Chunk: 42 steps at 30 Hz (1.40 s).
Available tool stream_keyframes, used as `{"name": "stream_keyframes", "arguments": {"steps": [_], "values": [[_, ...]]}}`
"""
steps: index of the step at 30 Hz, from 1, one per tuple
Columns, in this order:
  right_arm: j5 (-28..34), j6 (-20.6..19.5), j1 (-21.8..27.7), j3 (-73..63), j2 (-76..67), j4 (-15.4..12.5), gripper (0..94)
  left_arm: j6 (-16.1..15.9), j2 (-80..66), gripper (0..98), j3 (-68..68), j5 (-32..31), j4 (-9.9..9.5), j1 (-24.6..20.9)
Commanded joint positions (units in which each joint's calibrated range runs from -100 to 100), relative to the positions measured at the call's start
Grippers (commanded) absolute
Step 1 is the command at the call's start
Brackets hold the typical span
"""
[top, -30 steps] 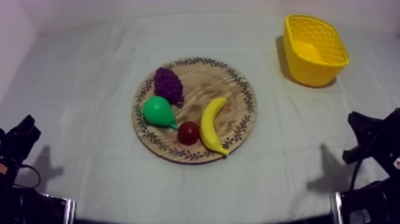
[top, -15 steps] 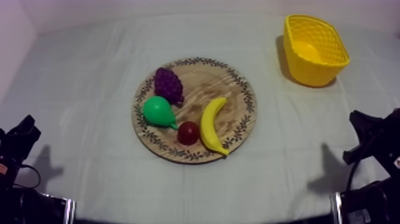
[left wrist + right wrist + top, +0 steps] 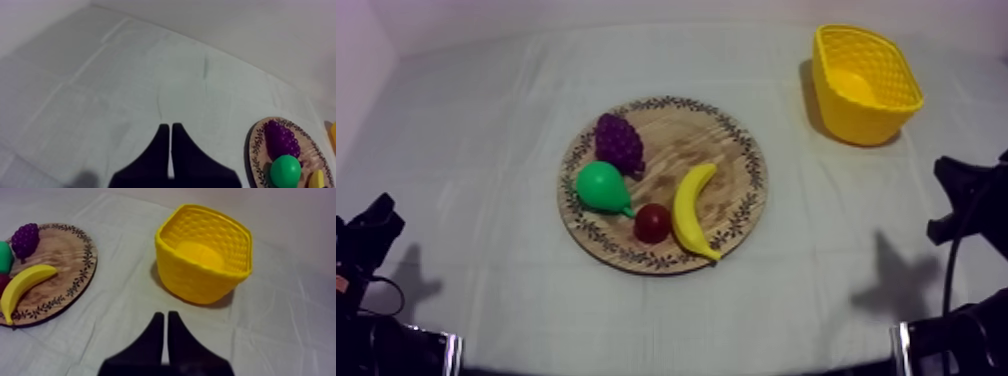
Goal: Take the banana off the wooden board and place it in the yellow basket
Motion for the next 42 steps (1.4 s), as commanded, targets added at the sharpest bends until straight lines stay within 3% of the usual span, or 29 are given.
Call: {"name": "stream_keyframes", "arguments": {"steps": [1, 10, 15, 21, 29, 42], "values": [[0.4, -1.0, -0.6, -5.6, 4.6, 0.7, 0.2, 0.0, 0.0, 0.1, 0.0, 0.0, 0.03, 0.0], [5.2, -4.9, -4.2, -18.5, 13.7, 4.0, 0.2, 0.0, 0.0, 0.1, 0.0, 0.0, 0.03, 0.0], [11.1, -7.8, -8.2, -25.9, 17.4, 6.0, 0.2, 0.0, 0.0, 0.1, 0.0, 0.0, 0.03, 0.0], [19.7, -9.4, -12.4, -36.2, 22.2, 6.0, 0.2, 0.0, 0.0, 0.1, 0.0, 0.0, 0.03, 0.0], [30.8, -13.1, -17.6, -49.3, 29.8, 8.1, 0.3, 0.0, 0.0, 0.1, 0.0, 0.0, 0.03, 0.0], [44.3, -20.6, -28.2, -59.0, 42.2, 11.8, 0.6, 0.0, 0.0, 0.1, 0.0, 0.0, 0.03, 0.0]]}}
